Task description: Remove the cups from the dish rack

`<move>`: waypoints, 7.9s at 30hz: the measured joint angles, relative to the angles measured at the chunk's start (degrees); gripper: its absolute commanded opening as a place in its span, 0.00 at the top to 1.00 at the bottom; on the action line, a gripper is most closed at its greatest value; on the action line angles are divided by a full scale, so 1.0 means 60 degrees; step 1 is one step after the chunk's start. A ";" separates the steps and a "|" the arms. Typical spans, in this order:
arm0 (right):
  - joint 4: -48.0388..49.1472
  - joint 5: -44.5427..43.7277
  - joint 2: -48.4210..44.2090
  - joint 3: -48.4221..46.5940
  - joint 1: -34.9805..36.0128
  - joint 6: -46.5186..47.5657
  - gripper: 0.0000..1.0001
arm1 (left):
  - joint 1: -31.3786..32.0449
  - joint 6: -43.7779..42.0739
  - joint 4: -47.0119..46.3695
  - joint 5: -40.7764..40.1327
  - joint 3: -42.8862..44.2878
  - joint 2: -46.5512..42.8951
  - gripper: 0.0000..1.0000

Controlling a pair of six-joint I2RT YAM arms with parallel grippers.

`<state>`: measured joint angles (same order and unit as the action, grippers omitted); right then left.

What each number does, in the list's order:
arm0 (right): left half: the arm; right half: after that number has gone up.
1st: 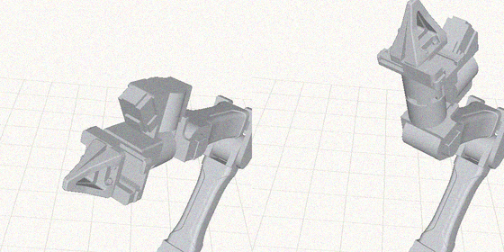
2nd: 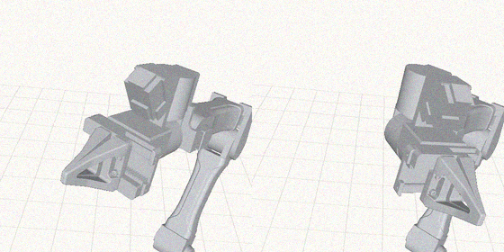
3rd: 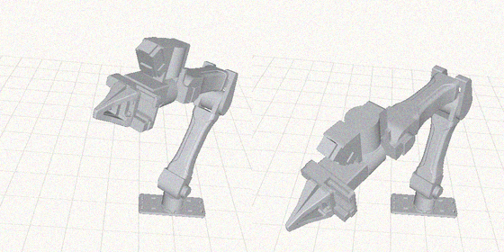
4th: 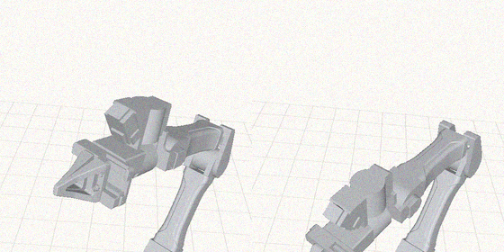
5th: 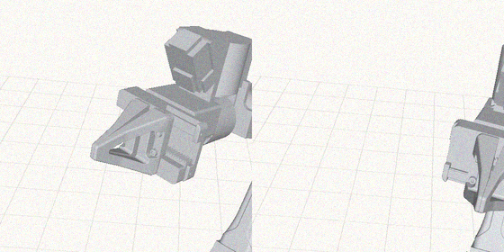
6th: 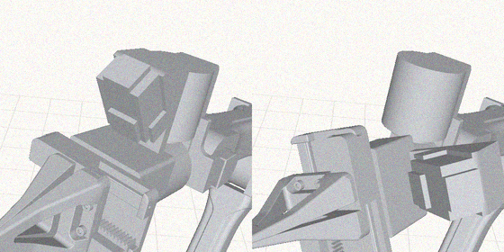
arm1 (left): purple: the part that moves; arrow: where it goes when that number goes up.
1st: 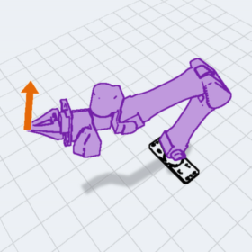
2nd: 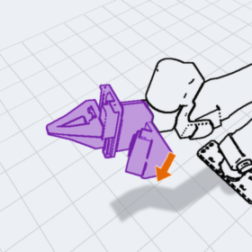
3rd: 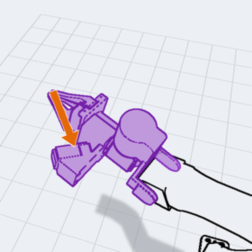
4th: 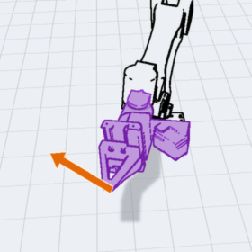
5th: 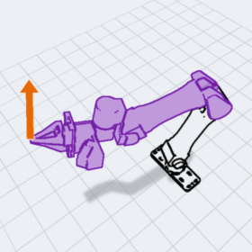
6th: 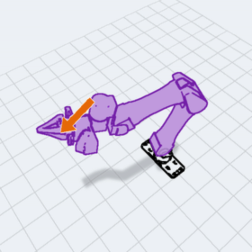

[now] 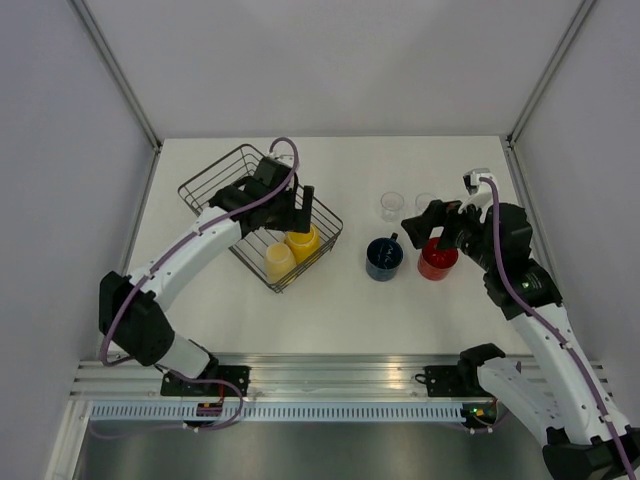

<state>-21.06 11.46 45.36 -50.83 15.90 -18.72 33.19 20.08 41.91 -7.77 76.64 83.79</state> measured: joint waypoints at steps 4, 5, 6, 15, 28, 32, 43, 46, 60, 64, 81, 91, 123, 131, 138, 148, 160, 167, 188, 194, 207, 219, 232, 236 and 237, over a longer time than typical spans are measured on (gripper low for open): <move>-0.0339 0.0266 -0.0146 -0.0066 0.0000 0.0251 0.02 | 0.0007 -0.0339 0.0007 0.0076 0.0437 0.0805 0.00; -0.0423 0.0328 -0.0219 -0.0073 0.0000 0.0306 0.02 | 0.0011 -0.0459 0.0007 0.0076 0.0546 0.0976 0.00; -0.0484 0.0390 -0.0295 -0.0080 0.0000 0.0342 0.02 | 0.0011 -0.0576 0.0000 0.0076 0.0634 0.1126 0.00; -0.0739 0.0856 -0.0470 -0.0189 0.0000 0.0627 0.02 | 0.0047 -0.1304 0.0000 0.0310 0.1056 0.2448 0.00; -0.0856 0.1279 -0.0408 -0.0189 0.0000 0.0772 0.02 | 0.0073 -0.1552 -0.0022 0.0565 0.1060 0.2860 0.00; -0.0856 0.1366 -0.0408 -0.0189 0.0000 0.0816 0.02 | 0.0095 -0.1552 -0.0055 0.0557 0.1060 0.3056 0.00; -0.0856 0.1479 -0.0408 -0.0189 0.0000 0.0841 0.02 | 0.0117 -0.1548 -0.0404 0.0510 0.0743 0.3486 0.00; -0.0856 0.1530 -0.0408 -0.0189 0.0000 0.0845 0.02 | 0.0117 -0.1548 -0.0546 0.0474 0.0674 0.3544 0.00; -0.0852 0.1545 -0.0408 -0.0189 0.0000 0.0882 0.02 | 0.0109 -0.1523 -0.0900 0.0295 0.0459 0.3599 0.94; -0.0856 0.1545 -0.0423 -0.0189 0.0000 0.0882 0.02 | 0.0109 -0.1515 -0.0871 0.0197 0.0459 0.3563 0.98; -0.0852 0.1541 -0.0510 -0.0189 0.0000 0.0878 0.02 | 0.0109 -0.1053 -0.0685 -0.0517 0.0448 0.1800 0.98; 0.0062 0.2226 -0.0506 -0.0044 0.0000 0.0404 0.02 | 0.0106 -0.0204 -0.1683 0.0670 0.0015 -0.0375 0.98; 0.7573 0.5282 0.0208 0.1971 0.2801 -0.3104 0.25 | 0.0776 0.8109 -1.4109 0.8561 -0.5027 -0.2488 0.98; 0.8222 0.5238 0.0357 0.1971 0.3235 -0.3067 0.35 | 0.1104 0.8717 -1.4761 0.8094 -0.5359 -0.2481 0.98; 0.8338 0.5158 0.0397 0.1967 0.3534 -0.2820 0.83 | 0.1195 0.8867 -1.4677 0.7581 -0.5501 -0.2426 0.98; 0.8153 0.4532 0.0025 0.2113 0.3537 -0.2470 1.00 | 0.1213 0.8980 -1.4294 0.7300 -0.5497 -0.2382 0.01; 0.6189 0.3570 -0.0976 0.2229 0.3672 -0.1410 1.00 | 0.1424 0.7745 -1.0681 0.5610 -0.4634 -0.3020 0.00; 0.3512 0.2029 -0.1300 0.1796 0.3661 -0.0197 1.00 | 0.1341 0.6655 -0.8648 0.3311 -0.4018 -0.3628 0.00; -0.4098 -0.5676 0.1927 -0.1982 0.2652 0.1676 1.00 | 0.1337 0.2565 -0.3588 0.1534 -0.3155 -0.5694 0.00; -0.4178 -0.5730 0.2670 -0.2233 0.0248 0.2466 1.00 | 0.1337 0.1617 -0.2073 0.1534 -0.3144 -0.6736 0.00; -0.3767 -0.3421 0.2973 -0.1880 -0.1854 0.6080 1.00 | 0.1341 0.0091 -0.0481 0.1228 -0.4044 -0.8757 0.00; -0.3949 -0.1745 0.4539 -0.1042 -0.3486 0.7570 1.00 | 0.1341 -0.0011 -0.0262 0.0550 -0.4717 -1.0612 0.00; -0.3708 -0.1049 0.6269 -0.0994 -0.4000 0.8094 1.00 | 0.1570 -0.0007 -0.0226 -0.0127 -0.4841 -1.1216 0.00; -0.3668 -0.0841 0.6524 -0.0940 -0.4095 0.8171 0.99 | 0.1665 -0.0007 -0.0219 -0.0178 -0.4845 -1.1213 0.00; -0.3628 -0.0798 0.6528 -0.0903 -0.4113 0.8174 0.99 | 0.1672 -0.0007 -0.0219 -0.0189 -0.4845 -1.1213 0.00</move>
<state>-42.83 6.68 84.53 -56.25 -8.78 30.33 43.22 20.03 40.60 -8.91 47.57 16.51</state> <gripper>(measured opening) 0.077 0.997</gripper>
